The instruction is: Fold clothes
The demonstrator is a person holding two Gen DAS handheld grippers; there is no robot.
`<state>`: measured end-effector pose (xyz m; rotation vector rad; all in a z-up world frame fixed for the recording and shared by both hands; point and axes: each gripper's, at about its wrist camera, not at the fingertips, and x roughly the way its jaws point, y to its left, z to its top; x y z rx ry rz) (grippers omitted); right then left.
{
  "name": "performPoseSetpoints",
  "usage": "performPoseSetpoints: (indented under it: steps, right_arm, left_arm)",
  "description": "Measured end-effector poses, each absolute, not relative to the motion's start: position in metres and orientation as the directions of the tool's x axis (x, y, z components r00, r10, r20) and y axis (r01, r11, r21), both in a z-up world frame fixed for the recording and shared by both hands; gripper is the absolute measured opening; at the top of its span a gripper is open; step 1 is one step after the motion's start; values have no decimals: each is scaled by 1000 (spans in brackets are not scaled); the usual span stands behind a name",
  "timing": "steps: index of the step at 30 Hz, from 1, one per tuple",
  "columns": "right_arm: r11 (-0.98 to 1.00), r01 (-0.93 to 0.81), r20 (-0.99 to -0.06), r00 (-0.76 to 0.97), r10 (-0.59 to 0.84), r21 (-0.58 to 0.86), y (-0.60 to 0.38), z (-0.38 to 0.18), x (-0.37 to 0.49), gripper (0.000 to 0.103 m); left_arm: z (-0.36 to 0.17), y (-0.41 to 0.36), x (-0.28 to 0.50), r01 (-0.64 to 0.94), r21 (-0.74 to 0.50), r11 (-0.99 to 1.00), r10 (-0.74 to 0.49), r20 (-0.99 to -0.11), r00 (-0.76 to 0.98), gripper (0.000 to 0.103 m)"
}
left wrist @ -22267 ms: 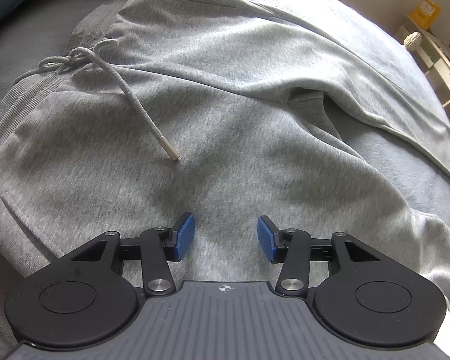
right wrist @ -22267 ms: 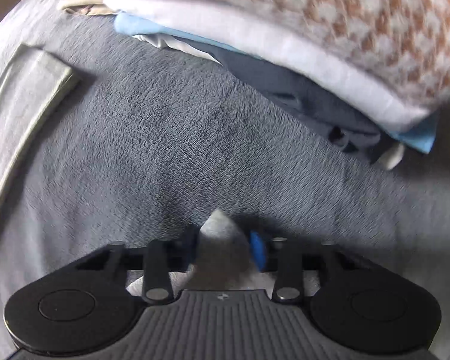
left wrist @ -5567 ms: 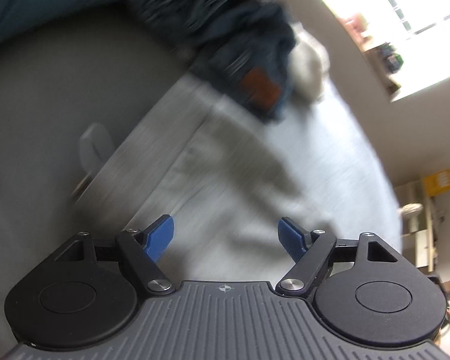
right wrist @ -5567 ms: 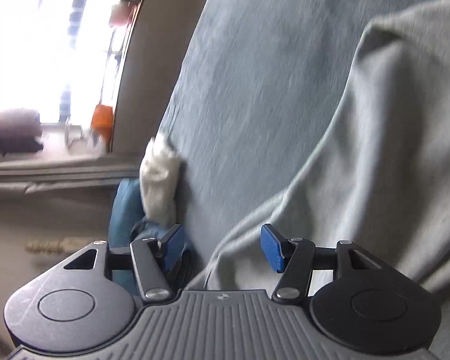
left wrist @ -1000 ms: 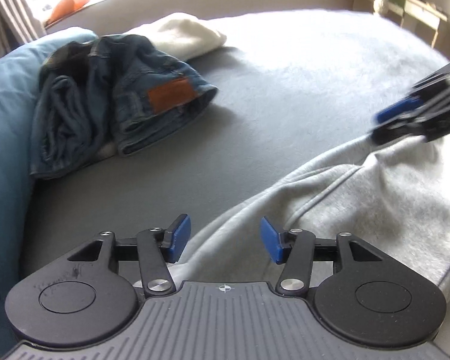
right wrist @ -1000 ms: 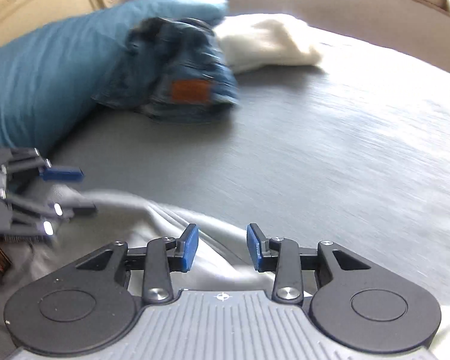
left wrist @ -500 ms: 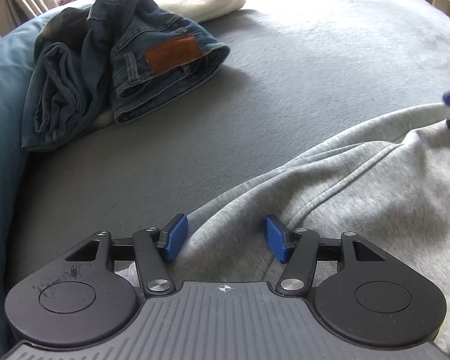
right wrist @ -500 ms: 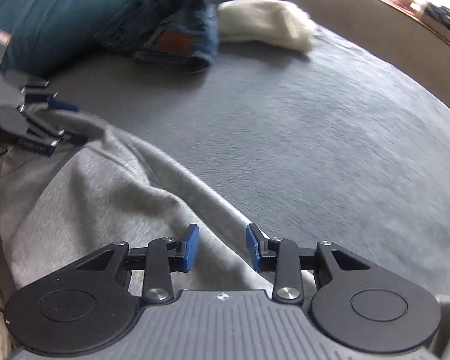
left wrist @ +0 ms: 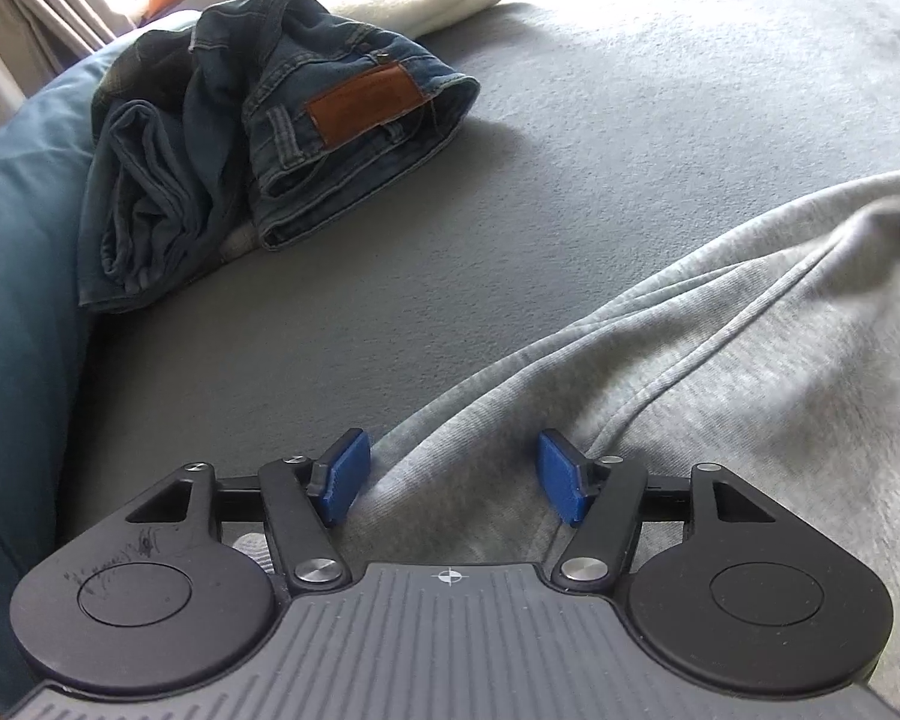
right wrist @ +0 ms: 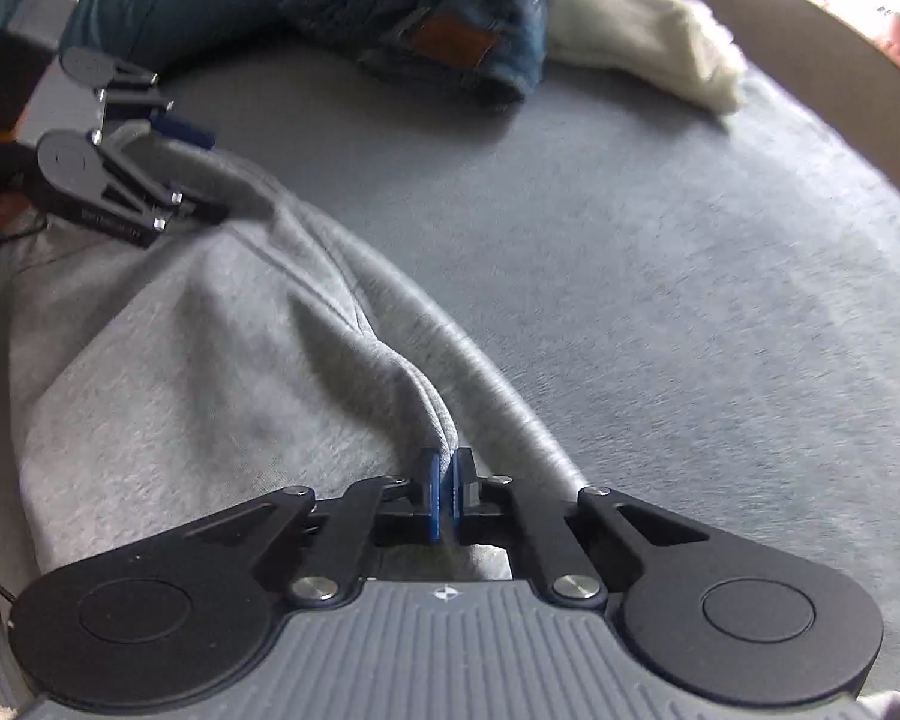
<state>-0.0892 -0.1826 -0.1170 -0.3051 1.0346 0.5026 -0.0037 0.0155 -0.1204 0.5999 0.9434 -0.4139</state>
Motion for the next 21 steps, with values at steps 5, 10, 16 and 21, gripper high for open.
performPoseSetpoints:
  steps: [5,10,16,21]
  right_arm:
    - [863,-501,-840,494,226,-63,-186,-98,-92,3]
    - [886,-457,-845,502,183,-80,-189,-121,-80,3]
    - [907,-419,-867,466,178,-39,-197,-140,-75,3]
    - [916,-400,-879,425,217,33,-209,-125,-76,12]
  left_arm:
    - [-120,16,-3,557,317,768,-50,-837,545,62]
    - [-124,13,-7,556,349,754,-40,-821,570,62]
    - [-124,12,-9,543,365,756,-36,-806,591,62]
    - [-125,12,-8,548,361,754,-44,-806,590,62]
